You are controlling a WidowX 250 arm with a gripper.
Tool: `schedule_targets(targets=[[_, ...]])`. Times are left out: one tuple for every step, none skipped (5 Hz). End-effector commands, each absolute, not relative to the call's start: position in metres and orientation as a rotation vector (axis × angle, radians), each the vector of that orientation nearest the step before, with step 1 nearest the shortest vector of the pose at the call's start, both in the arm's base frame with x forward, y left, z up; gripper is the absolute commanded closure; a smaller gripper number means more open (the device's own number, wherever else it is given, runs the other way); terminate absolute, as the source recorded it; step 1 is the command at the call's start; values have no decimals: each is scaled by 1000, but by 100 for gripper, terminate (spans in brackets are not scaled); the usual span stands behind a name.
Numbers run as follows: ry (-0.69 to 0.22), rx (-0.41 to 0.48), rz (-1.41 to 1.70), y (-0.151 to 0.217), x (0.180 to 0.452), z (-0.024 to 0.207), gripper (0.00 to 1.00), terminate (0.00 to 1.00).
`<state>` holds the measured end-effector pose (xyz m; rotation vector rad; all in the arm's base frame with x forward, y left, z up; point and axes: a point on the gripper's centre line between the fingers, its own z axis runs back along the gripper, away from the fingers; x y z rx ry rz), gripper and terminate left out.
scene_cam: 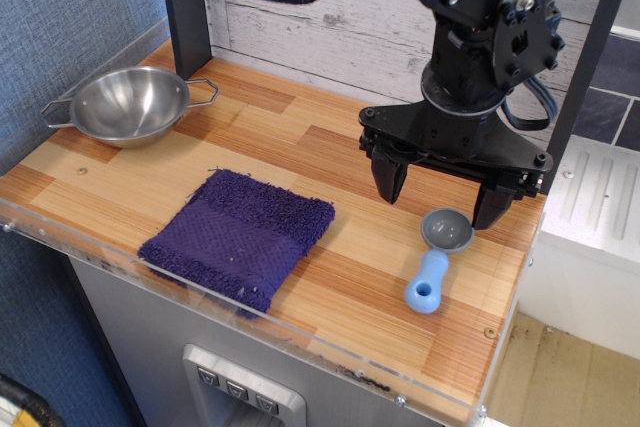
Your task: Move the cloth to far end center
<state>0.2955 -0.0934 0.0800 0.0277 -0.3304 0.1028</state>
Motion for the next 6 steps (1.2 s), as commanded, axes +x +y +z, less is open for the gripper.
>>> schedule_targets(targets=[[-330,28,103,-93,295,80,0,0],[-325,74,139,-69,287,83,0,0],[-320,97,141,-57,280,88,0,0],[-310,92,185,-37,273,92,0,0],[-294,107,222,-17,270,91,0,0],[-264,92,248,1,270,84,0,0]])
